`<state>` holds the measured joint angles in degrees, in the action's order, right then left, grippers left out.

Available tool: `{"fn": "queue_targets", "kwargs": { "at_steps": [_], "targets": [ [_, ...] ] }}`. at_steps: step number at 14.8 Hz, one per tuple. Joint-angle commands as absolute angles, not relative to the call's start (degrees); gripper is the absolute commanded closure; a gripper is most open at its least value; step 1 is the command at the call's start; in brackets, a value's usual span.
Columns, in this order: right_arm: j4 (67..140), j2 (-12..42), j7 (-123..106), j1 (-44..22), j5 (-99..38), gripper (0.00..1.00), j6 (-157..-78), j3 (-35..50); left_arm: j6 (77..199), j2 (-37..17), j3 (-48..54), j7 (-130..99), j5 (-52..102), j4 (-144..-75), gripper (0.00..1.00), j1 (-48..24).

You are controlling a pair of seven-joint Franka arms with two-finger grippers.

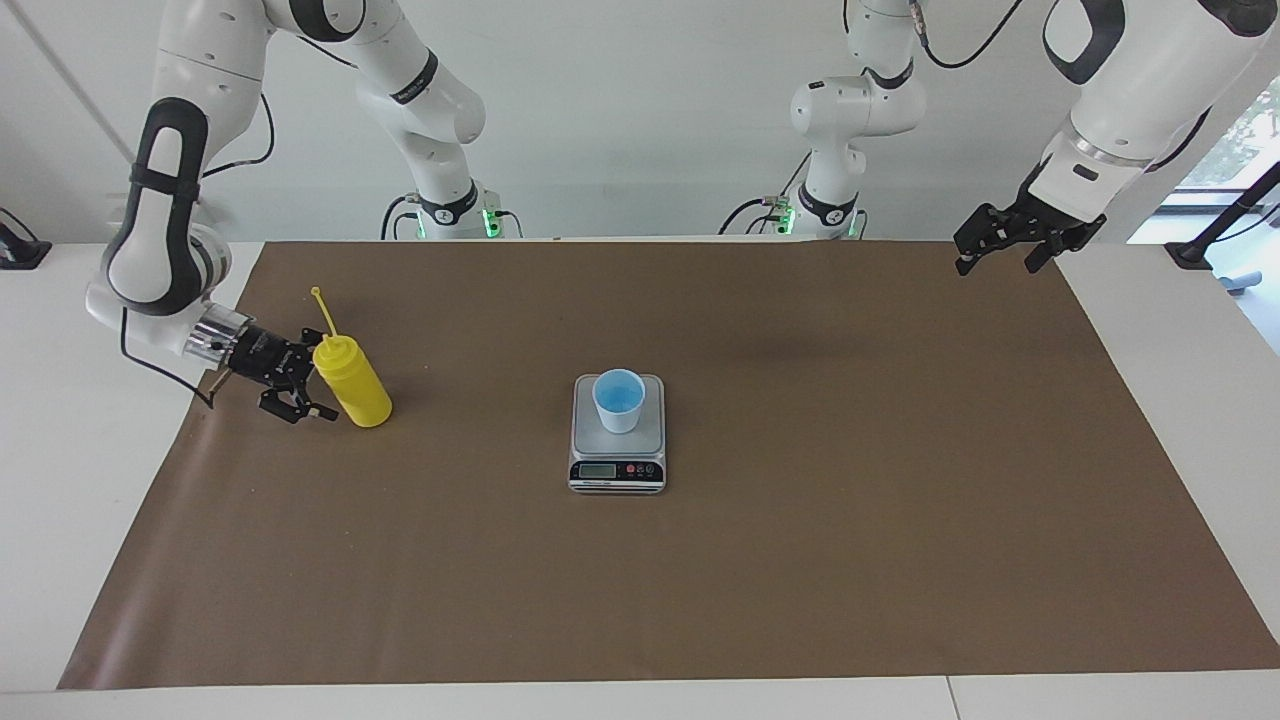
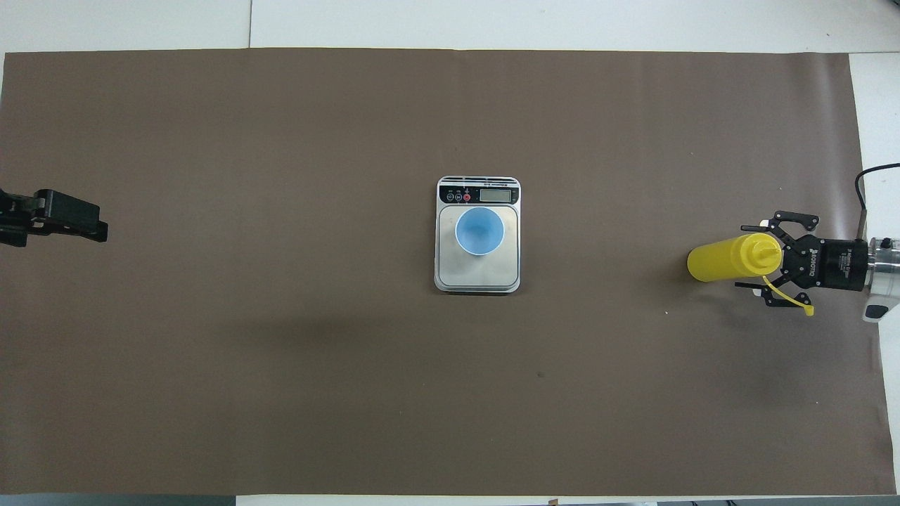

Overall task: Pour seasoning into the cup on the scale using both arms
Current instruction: 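Lower the bottle onto the table and open the right gripper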

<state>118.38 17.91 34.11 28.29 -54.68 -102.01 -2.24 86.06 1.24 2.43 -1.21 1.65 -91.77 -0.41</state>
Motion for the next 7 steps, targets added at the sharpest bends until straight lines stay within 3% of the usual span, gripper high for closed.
{"fn": "queue_targets", "kwargs": {
  "at_steps": [1, 4, 7],
  "targets": [
    [111.4, 19.2, 32.6, 32.6, -49.9, 0.00, -94.0, -1.9, 85.7, 2.6, 2.5, -0.5, 2.4, -93.1, 0.00, 0.2],
    [99.0, 22.0, 34.6, 33.2, -46.3, 0.00, -83.0, -2.1, 85.7, 2.6, 2.5, -0.5, 2.4, -93.1, 0.00, 0.2],
    [89.5, 21.4, 41.2, 32.3, -43.1, 0.00, -78.3, -1.9, 85.7, 2.6, 2.5, -0.5, 2.4, -93.1, 0.00, 0.2]
  ]
}}
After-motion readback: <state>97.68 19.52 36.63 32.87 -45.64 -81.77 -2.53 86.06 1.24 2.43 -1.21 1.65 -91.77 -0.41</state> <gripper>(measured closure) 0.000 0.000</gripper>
